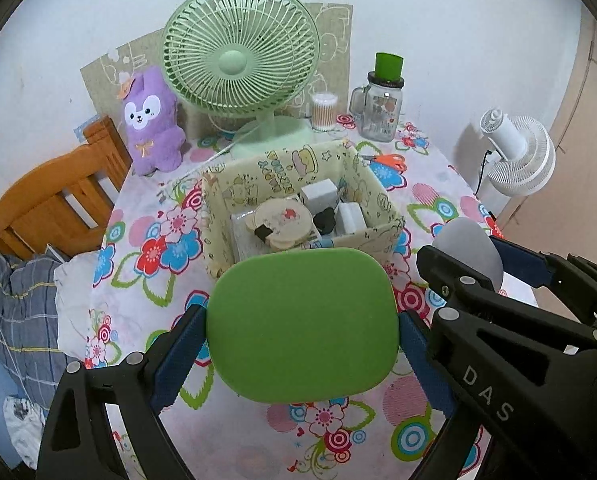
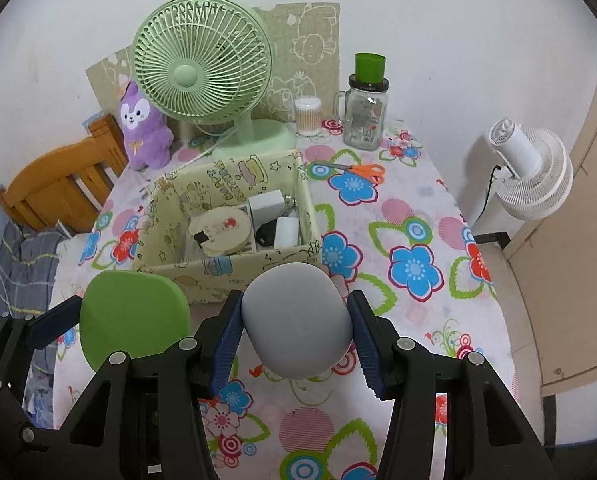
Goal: Organize rigid objects
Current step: 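Carry the green lid with the left tool while the right tool carries the white object over the box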
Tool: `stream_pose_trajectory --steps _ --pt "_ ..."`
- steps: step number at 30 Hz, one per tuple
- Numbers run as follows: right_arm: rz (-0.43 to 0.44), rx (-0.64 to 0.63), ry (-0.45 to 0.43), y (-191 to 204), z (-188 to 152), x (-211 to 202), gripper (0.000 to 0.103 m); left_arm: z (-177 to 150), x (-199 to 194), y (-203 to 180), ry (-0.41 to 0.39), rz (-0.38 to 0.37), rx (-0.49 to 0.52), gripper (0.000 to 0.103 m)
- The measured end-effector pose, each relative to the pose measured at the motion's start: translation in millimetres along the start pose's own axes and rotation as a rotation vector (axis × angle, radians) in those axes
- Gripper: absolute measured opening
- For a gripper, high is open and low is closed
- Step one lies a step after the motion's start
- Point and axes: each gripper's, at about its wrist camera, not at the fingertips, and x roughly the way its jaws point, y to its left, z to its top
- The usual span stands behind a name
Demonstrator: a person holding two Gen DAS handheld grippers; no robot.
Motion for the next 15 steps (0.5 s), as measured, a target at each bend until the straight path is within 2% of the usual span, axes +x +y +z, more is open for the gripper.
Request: stream_pose_trajectory --steps 15 --pt "0.010 -0.031 -0.015 6.4 29.3 -0.5 0.055 24.9 -2.2 8.6 -0.023 0.004 -0.011 0.095"
